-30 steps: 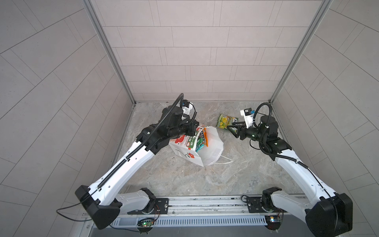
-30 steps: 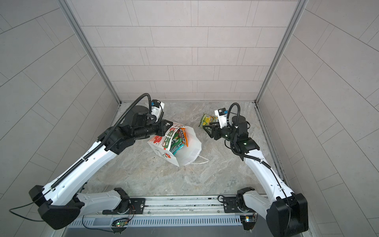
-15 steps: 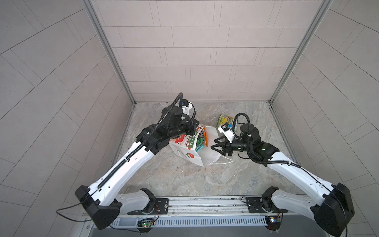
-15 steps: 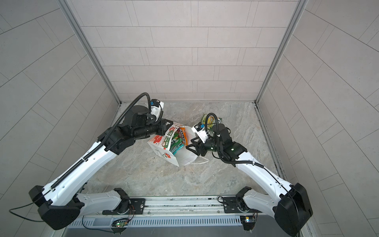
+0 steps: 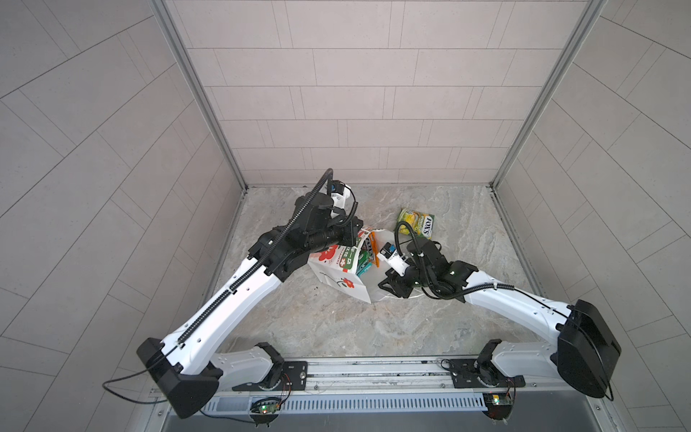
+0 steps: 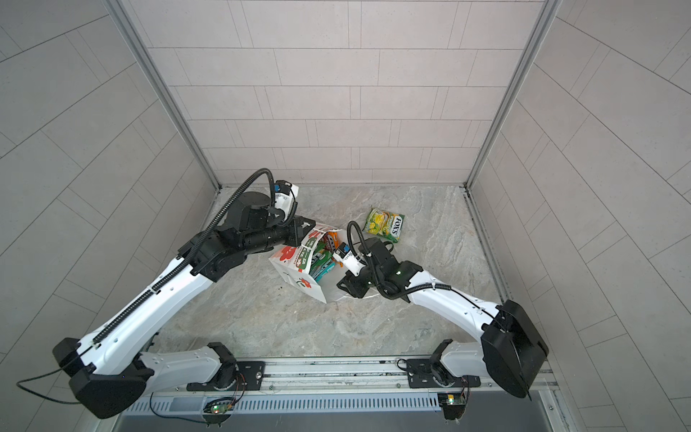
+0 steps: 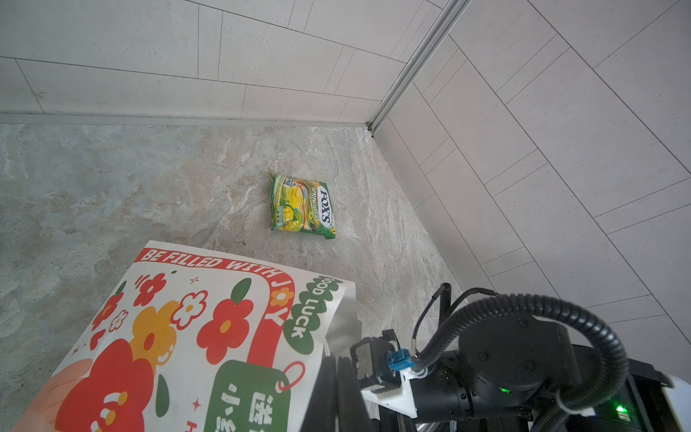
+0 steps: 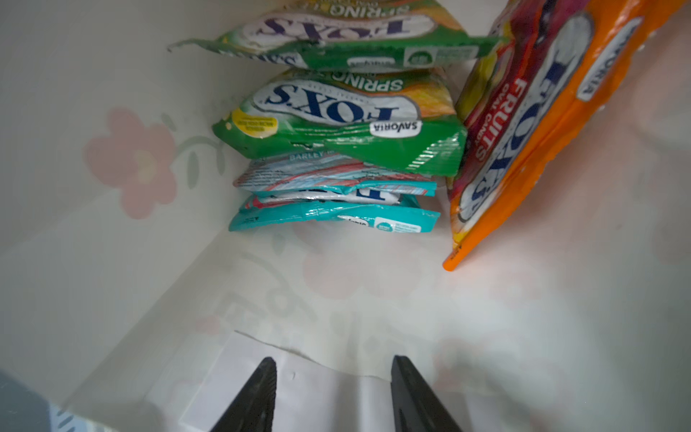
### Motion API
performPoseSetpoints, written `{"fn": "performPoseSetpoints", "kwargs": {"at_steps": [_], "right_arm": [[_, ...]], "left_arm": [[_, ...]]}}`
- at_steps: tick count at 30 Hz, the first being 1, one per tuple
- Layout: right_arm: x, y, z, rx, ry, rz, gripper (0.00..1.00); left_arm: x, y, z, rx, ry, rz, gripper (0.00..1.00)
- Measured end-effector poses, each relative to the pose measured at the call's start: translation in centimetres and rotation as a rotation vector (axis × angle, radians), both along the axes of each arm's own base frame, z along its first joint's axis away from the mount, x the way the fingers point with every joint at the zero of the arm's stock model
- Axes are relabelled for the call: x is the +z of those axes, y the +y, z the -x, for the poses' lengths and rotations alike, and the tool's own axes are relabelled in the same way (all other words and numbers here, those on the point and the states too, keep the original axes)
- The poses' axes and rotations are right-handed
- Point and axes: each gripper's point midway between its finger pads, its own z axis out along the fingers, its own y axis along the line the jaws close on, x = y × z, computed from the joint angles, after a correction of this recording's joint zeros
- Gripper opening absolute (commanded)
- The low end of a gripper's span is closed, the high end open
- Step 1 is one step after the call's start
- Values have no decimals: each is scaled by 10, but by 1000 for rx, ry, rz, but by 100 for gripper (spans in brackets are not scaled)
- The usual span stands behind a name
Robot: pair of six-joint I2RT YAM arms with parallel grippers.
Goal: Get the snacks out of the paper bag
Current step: 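Move the right gripper back into the bag held by the left gripper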
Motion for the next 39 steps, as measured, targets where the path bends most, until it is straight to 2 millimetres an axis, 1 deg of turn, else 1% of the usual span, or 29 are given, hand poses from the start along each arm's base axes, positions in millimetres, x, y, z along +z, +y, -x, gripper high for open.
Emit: {"fn": "performPoseSetpoints", "kwargs": {"at_steps": [5,11,21,26,34,39], "right_arm": [[-11,-6,-15,-78,-40,80,50],[-9,-6,-30,-162,-111,104,50],[-4,2,-57,-297,-189,66,49],[-9,6,-68,-345,-200,69,46],[-6,7,-85,-424,-241,35,40],[-10,12,-94,-451,-243,26,38]], "left_arm": [[0,0,0,-1,0,0,0],[0,-1,1,-5,2,2,0],[1,-3,3,-19,6,9,0],[3,-4,4,-31,6,16,0],[3,-6,6,-42,10,20,0],[4,-6,6,-46,11,22,0]]}}
